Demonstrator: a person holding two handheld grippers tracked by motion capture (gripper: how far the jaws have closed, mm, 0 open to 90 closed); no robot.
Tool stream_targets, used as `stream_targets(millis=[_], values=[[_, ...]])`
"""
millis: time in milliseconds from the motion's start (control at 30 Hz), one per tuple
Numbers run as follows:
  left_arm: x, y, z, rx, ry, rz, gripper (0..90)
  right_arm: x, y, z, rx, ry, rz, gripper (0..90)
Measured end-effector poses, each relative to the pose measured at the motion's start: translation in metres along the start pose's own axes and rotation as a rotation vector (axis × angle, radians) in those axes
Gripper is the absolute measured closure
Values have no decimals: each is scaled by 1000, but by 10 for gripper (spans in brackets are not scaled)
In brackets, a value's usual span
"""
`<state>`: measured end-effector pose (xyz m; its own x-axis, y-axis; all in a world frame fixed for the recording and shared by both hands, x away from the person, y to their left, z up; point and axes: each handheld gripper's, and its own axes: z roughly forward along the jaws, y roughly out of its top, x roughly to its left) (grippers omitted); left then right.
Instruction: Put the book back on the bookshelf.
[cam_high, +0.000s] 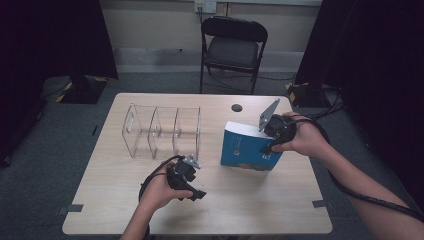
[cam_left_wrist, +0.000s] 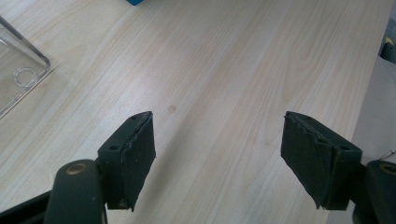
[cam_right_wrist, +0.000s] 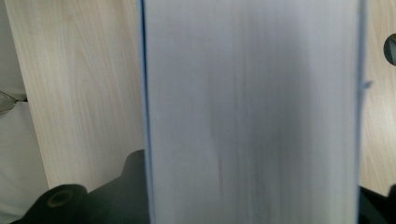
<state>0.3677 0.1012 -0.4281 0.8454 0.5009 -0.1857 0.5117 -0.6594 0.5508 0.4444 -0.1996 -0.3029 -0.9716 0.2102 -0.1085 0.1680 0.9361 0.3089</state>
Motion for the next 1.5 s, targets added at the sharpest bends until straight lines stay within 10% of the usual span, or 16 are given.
stream_targets(millis=[800,1500], values=[[9,-10,-13,-45,11,-57,243,12,9,-10,-12,72,15,606],[10,-17,-24,-67,19,-66,236,56,54,-6,-35,127,-155,606]])
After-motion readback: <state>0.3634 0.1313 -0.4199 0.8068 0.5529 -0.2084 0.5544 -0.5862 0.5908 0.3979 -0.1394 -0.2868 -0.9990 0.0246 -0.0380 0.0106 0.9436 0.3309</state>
